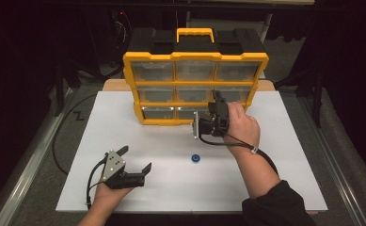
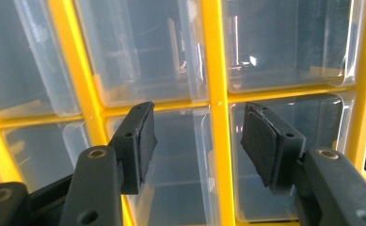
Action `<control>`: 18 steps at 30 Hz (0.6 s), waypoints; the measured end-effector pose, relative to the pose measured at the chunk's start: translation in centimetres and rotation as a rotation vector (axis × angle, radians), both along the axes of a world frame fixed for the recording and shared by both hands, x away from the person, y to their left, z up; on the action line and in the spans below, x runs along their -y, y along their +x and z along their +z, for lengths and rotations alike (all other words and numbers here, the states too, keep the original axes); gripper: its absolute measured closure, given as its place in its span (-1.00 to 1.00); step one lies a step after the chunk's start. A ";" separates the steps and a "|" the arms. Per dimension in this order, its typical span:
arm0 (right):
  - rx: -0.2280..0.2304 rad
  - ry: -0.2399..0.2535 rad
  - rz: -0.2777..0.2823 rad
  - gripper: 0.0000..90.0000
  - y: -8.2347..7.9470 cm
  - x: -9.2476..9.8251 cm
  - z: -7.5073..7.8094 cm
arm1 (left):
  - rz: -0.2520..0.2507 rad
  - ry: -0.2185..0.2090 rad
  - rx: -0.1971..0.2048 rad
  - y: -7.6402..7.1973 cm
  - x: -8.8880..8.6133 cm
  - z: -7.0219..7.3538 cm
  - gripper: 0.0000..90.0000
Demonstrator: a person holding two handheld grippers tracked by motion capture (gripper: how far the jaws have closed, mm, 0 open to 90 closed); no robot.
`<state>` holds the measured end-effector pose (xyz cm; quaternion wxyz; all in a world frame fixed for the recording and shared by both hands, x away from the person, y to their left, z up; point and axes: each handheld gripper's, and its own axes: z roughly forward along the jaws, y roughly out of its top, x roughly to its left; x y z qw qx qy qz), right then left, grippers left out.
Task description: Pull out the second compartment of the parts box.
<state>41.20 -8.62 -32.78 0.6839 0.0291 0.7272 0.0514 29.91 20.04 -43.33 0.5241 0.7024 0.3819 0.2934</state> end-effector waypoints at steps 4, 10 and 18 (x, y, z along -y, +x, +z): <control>0.016 0.002 0.019 0.10 0.2 -0.4 0.6 | -0.004 -0.002 -0.002 0.0 0.0 0.0 -1.00; 0.043 -0.002 0.021 0.15 0.6 -1.3 2.4 | -0.003 -0.002 -0.002 0.0 0.0 0.0 -1.00; 0.056 0.004 0.006 0.20 1.3 -2.1 4.4 | -0.002 -0.003 -0.006 0.0 -0.1 0.0 -1.00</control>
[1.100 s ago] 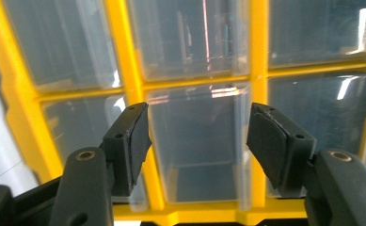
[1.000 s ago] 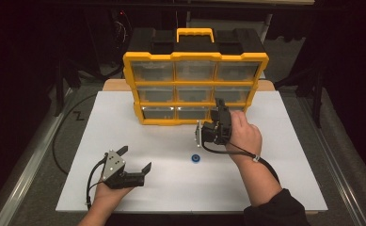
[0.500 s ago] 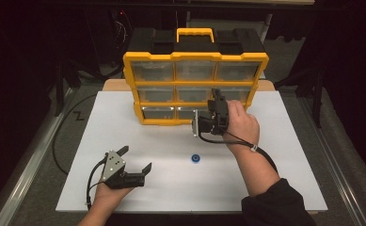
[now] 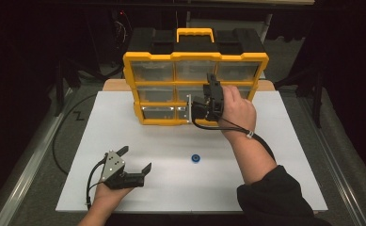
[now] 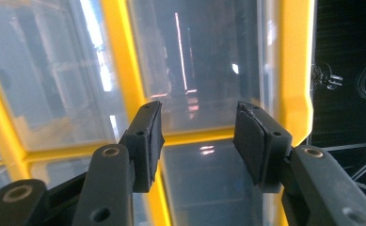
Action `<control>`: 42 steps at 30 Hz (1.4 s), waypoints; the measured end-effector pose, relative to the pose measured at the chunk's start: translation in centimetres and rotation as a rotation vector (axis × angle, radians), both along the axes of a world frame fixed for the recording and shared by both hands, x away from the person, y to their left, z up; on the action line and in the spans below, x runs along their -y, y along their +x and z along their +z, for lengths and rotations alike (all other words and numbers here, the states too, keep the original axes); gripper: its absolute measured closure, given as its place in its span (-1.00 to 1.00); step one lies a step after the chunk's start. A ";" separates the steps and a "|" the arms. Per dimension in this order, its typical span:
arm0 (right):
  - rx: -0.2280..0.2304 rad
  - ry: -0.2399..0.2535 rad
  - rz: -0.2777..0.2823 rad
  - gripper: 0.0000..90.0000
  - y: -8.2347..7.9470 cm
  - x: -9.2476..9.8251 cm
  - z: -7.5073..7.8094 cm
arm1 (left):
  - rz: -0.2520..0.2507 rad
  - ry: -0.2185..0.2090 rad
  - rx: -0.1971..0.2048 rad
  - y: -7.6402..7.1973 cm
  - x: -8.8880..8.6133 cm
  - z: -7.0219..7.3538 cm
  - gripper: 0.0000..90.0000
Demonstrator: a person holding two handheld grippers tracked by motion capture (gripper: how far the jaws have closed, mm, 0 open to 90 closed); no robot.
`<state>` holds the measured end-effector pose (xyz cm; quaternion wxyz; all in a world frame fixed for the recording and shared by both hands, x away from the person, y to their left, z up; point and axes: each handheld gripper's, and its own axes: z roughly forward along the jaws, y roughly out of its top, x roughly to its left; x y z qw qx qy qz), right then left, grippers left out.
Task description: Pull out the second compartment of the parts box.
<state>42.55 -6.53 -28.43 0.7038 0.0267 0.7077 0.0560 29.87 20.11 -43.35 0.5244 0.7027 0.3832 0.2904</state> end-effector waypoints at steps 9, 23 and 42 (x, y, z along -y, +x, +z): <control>0.031 -0.010 0.022 0.29 -0.1 -1.5 2.3 | 0.004 -0.004 -0.004 0.0 -0.1 0.0 -1.00; 0.062 -0.058 -0.003 0.50 1.0 -3.0 3.5 | -0.002 -0.014 -0.004 -0.1 -0.2 0.1 -1.00; 0.095 -0.138 -0.024 0.68 1.6 -3.8 3.1 | -0.023 -0.004 -0.015 0.0 0.1 0.0 -1.00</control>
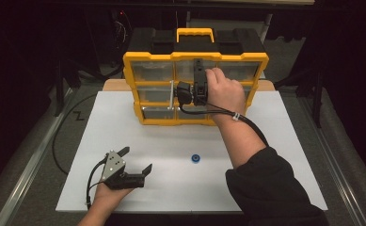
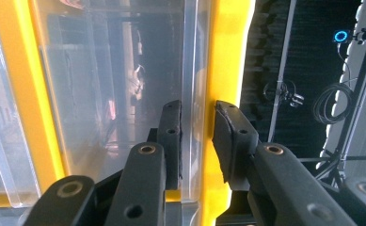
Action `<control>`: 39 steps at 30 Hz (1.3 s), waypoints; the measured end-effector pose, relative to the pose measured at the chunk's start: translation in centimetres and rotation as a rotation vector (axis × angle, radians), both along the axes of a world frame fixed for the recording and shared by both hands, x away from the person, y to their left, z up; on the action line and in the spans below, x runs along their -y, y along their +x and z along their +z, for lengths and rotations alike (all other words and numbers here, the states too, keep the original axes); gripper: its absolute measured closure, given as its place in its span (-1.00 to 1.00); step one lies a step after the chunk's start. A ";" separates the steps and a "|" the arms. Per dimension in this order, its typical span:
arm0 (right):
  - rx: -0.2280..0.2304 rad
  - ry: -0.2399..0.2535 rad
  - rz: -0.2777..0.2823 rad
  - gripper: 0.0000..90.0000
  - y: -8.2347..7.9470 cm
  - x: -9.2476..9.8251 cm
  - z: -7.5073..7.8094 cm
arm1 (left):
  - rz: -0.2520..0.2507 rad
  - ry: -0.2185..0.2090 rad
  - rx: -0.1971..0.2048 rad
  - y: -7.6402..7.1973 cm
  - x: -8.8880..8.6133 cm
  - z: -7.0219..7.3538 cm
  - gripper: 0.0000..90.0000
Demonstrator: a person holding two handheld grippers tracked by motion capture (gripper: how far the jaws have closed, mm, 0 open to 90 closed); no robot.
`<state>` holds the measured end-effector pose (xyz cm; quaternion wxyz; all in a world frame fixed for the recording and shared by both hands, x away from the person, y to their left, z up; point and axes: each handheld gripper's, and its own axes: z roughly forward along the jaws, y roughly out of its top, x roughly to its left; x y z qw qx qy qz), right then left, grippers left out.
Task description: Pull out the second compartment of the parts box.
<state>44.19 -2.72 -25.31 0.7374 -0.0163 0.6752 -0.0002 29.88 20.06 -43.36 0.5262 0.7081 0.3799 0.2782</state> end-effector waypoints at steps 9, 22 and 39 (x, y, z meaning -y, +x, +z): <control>0.012 -0.013 -0.006 0.77 0.2 -0.1 -0.5 | -0.003 0.014 0.003 -0.1 0.1 0.0 -1.00; 0.027 -0.002 -0.002 0.83 0.2 -0.1 -0.5 | -0.004 0.013 0.002 -0.1 0.1 0.0 -1.00; 0.024 0.013 0.007 0.85 -0.8 0.0 -0.5 | -0.006 0.014 0.001 -0.1 0.2 0.0 -1.00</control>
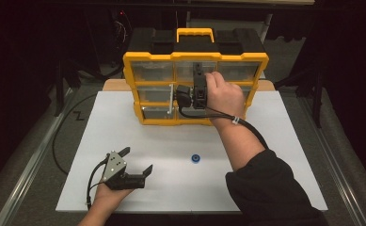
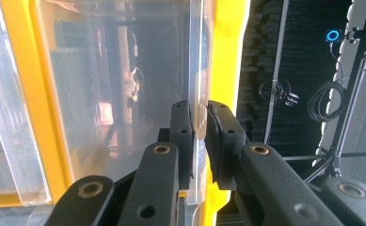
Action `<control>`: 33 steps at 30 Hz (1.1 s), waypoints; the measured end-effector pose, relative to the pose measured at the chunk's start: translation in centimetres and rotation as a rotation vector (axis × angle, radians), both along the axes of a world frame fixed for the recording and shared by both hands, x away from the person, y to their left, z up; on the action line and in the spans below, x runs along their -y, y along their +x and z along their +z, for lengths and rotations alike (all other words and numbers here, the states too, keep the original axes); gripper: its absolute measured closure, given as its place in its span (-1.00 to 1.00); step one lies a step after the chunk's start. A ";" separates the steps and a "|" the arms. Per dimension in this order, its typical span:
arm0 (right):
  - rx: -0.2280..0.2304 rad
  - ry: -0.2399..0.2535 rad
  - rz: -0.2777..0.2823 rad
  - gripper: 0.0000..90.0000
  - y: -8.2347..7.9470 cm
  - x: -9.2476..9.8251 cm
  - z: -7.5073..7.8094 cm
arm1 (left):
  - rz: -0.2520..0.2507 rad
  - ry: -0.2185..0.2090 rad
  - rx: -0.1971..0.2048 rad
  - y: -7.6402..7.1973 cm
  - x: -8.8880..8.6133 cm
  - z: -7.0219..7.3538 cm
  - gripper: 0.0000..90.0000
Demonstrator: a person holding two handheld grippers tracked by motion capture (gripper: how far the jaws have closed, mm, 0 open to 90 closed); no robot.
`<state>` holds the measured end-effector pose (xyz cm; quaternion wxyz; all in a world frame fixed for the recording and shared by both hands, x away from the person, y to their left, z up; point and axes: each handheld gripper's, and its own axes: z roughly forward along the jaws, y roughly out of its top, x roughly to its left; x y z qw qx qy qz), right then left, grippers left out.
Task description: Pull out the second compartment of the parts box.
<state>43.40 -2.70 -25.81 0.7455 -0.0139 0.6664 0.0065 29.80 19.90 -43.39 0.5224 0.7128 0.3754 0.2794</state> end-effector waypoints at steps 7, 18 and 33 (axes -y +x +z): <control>-0.013 0.001 0.008 0.74 -0.2 0.2 0.2 | 0.002 0.003 0.000 0.0 0.0 0.0 -1.00; -0.061 -0.001 -0.006 0.56 0.3 0.5 0.6 | 0.003 0.003 -0.001 0.0 0.0 0.0 -1.00; -0.055 -0.009 -0.001 0.79 0.0 0.5 0.7 | 0.005 0.004 -0.001 -0.1 -0.1 0.0 -1.00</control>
